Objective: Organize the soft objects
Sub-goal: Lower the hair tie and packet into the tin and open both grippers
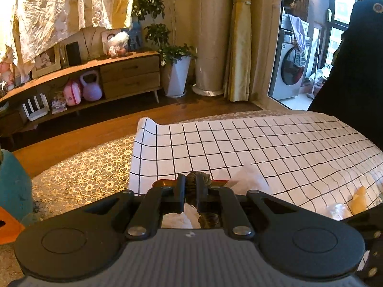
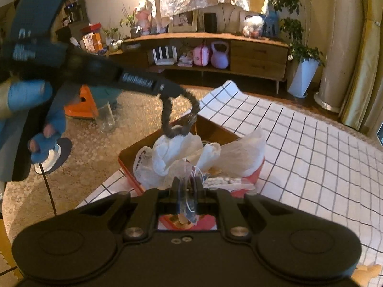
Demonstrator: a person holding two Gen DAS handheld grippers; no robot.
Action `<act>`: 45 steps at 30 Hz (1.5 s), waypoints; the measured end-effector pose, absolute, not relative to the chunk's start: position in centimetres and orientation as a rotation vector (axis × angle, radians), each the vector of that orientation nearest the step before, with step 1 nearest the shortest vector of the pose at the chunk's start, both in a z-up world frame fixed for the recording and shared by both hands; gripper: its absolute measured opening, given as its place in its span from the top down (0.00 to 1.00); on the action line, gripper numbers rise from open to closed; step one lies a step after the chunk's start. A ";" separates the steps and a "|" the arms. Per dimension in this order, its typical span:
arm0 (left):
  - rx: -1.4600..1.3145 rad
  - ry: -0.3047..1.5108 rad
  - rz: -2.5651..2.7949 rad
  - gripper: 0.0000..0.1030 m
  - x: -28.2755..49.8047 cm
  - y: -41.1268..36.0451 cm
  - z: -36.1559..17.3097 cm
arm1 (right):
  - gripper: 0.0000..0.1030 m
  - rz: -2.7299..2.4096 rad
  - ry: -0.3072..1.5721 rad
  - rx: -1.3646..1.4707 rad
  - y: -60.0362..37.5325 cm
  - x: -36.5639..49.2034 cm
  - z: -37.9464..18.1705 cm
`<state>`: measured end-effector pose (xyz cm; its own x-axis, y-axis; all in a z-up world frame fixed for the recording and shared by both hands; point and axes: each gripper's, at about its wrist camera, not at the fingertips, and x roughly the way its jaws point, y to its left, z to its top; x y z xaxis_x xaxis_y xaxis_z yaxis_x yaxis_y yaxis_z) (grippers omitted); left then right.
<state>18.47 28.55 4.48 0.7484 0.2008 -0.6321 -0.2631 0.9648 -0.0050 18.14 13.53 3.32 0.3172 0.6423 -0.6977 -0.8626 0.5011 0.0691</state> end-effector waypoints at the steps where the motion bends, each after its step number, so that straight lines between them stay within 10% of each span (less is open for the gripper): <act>1: -0.098 0.680 0.244 0.92 18.7 28.7 4.1 | 0.92 1.012 0.744 -0.349 13.9 18.3 3.0; 25: -0.092 0.847 0.240 0.91 21.0 28.5 -3.6 | 0.91 0.928 0.855 -0.341 16.3 20.9 -2.3; 39: -0.065 0.880 0.254 0.87 20.6 27.5 -4.2 | 0.55 0.962 0.837 -0.341 16.2 19.8 -1.3; 41: -0.075 0.877 0.256 0.81 20.3 27.5 -4.0 | 0.53 0.962 0.828 -0.343 16.0 19.7 -0.9; 45: -0.081 0.851 0.263 0.36 19.5 27.1 -3.4 | 0.48 0.966 0.817 -0.326 15.2 19.5 -0.2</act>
